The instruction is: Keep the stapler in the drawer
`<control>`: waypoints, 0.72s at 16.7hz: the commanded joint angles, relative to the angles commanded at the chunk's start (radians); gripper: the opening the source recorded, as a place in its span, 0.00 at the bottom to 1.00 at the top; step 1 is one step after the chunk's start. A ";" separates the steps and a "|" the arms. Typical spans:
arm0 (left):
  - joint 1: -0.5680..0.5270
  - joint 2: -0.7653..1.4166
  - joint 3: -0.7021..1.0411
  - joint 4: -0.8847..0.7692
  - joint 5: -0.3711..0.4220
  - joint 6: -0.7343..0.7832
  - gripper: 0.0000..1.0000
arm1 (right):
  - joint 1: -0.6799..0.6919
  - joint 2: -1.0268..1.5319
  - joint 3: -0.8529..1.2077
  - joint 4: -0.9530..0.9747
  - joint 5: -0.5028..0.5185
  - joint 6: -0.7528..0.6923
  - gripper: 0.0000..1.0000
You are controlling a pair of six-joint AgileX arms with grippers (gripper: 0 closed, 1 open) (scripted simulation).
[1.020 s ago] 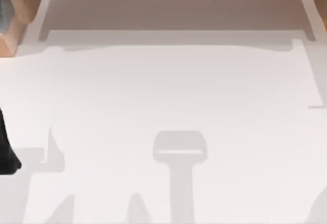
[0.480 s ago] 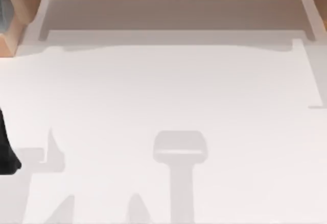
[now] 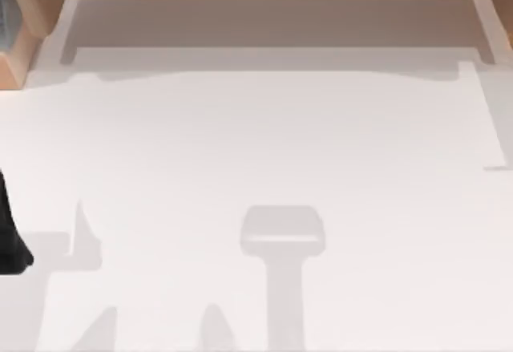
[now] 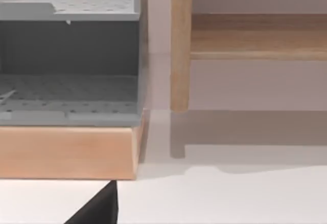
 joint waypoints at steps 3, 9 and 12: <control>0.000 0.000 0.000 0.000 0.000 0.000 1.00 | 0.037 0.027 -0.041 0.081 -0.023 -0.022 1.00; 0.000 0.000 0.000 0.000 0.000 0.000 1.00 | 0.037 0.027 -0.042 0.086 -0.024 -0.022 1.00; 0.000 0.000 0.000 0.000 0.000 0.000 1.00 | 0.063 0.039 -0.013 0.065 -0.003 -0.024 1.00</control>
